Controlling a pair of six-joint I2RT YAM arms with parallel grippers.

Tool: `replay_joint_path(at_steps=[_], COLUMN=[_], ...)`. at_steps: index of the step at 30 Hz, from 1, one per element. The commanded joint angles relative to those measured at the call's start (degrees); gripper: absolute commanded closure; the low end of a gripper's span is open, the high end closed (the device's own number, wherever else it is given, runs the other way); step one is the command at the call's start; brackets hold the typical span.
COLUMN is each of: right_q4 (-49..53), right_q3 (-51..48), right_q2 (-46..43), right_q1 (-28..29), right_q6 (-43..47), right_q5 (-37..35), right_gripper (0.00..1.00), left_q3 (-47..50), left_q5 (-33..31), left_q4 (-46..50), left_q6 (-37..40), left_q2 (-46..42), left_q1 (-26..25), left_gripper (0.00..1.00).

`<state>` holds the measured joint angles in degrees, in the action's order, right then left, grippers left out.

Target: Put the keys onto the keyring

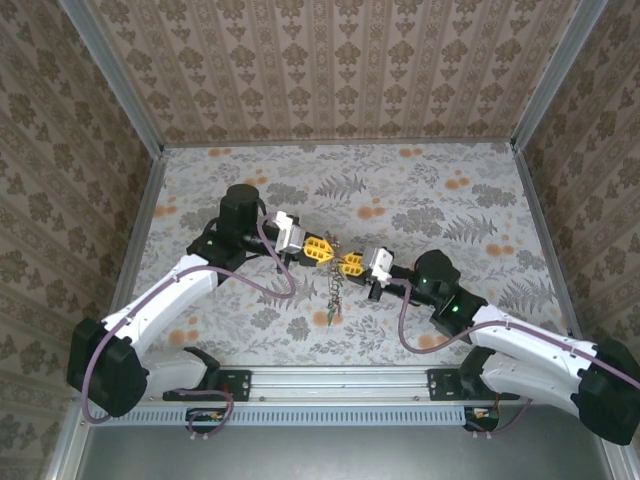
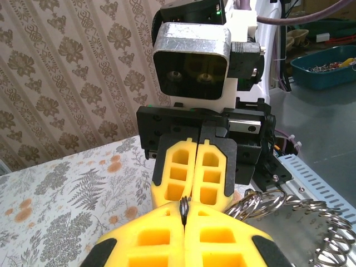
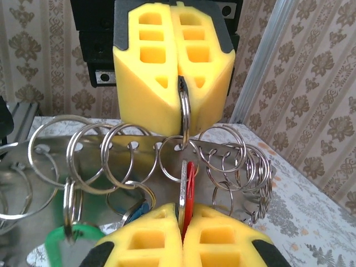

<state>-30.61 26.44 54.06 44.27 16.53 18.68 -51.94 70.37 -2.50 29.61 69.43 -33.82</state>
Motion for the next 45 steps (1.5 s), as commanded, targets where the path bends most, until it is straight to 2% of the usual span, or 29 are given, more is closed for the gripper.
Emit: replay_joint_path(at_steps=[1,10,25,32,39,41,45], right_q4=[4.61,7.99,26.26,51.95,56.79,57.85,66.18], right_q3=[3.15,5.65,14.92,29.36,35.41,37.19,43.52], right_q2=[-1.56,-1.7,-3.27,3.13,5.64,6.8,11.15], right_q1=[-0.23,-0.58,-2.46,-2.8,-2.33,-1.76,-0.67], right_q6=[2.55,4.06,11.95,22.19,29.16,33.58,49.64], right_q5=[2.67,3.04,2.08,-1.26,-9.13,-12.78,-16.15], right_gripper=[1.0,1.0,1.0,1.0,1.0,1.0,1.0], left_q3=[-1.67,-0.69,1.34,2.01,3.59,3.93,5.77], left_q5=[-0.31,-0.57,-3.26,-7.98,-13.73,-15.2,-17.77], left_q4=[-0.31,-0.31,1.61,3.83,2.28,1.32,-2.79], left_q6=[0.8,0.71,1.52,2.11,-0.23,-1.55,-4.77], left_q2=[0.09,-0.59,-2.98,-3.68,-3.7,-3.35,-2.27], left_q1=[-0.42,-0.72,-0.28,-0.28,-0.31,-0.53,-1.02], left_gripper=[1.0,1.0,1.0,1.0,1.0,1.0,1.0])
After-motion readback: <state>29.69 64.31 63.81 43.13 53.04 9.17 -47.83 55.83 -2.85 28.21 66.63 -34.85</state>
